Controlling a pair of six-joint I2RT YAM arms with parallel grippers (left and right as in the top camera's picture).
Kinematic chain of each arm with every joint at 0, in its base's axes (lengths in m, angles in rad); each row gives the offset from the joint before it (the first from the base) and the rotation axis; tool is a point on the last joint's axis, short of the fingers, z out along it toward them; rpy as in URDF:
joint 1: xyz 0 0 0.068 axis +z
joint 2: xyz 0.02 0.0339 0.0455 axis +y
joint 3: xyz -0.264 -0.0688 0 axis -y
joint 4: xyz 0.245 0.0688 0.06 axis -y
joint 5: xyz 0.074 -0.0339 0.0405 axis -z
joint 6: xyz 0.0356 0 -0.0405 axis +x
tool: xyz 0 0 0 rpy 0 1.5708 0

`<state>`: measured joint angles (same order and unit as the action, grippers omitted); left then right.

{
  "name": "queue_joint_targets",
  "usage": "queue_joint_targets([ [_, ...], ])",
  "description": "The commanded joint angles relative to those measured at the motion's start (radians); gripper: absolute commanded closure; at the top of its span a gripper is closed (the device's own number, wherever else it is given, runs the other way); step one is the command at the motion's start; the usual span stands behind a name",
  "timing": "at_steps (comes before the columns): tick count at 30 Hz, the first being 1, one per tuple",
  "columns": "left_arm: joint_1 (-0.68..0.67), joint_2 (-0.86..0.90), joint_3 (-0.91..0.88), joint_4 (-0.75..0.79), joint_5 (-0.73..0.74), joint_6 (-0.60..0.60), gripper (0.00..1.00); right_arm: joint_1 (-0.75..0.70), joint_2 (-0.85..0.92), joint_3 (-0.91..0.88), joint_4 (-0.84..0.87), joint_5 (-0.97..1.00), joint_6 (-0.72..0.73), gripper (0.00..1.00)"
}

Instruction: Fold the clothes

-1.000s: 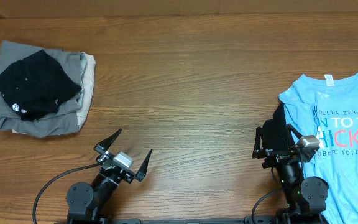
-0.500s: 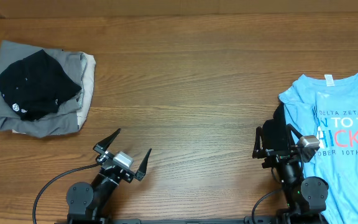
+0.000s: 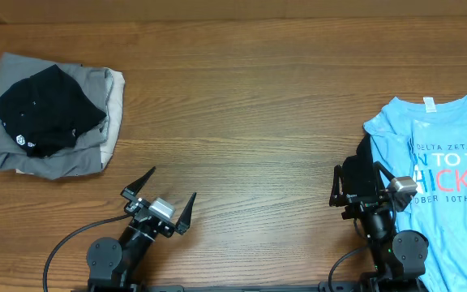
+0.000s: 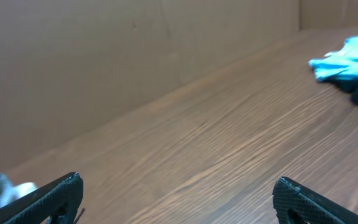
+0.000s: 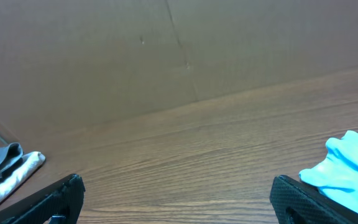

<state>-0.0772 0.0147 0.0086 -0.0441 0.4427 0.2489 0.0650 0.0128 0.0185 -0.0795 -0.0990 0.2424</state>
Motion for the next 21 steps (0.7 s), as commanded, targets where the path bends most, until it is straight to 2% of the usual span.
queue_joint_targets([
  [1, -0.003, -0.010, -0.003, 0.000, 0.048, -0.149, 0.00, -0.008, -0.010, -0.010, 0.004, 0.008, 0.004, 0.00],
  [6, -0.004, -0.007, -0.003, 0.000, 0.048, -0.276, 0.00, -0.008, -0.010, -0.010, 0.005, -0.012, 0.008, 0.00],
  [8, -0.004, -0.005, -0.003, 0.003, 0.056, -0.298, 0.00, -0.008, -0.010, -0.010, 0.017, -0.042, 0.080, 0.00],
  [10, -0.003, -0.005, 0.006, 0.020, 0.093, -0.327, 0.00, -0.008, -0.010, -0.010, 0.037, -0.111, 0.137, 0.00],
  [13, -0.003, -0.005, 0.075, 0.064, 0.098, -0.435, 0.00, -0.008, -0.010, 0.008, 0.098, -0.222, 0.137, 0.00],
  [18, -0.003, 0.036, 0.262, 0.030, 0.013, -0.406, 0.00, -0.008, -0.008, 0.140, 0.169, -0.269, 0.156, 0.00],
  [21, -0.002, 0.126, 0.387, -0.059, -0.005, -0.406, 0.00, -0.008, 0.023, 0.256, 0.162, -0.270, 0.160, 0.00],
])
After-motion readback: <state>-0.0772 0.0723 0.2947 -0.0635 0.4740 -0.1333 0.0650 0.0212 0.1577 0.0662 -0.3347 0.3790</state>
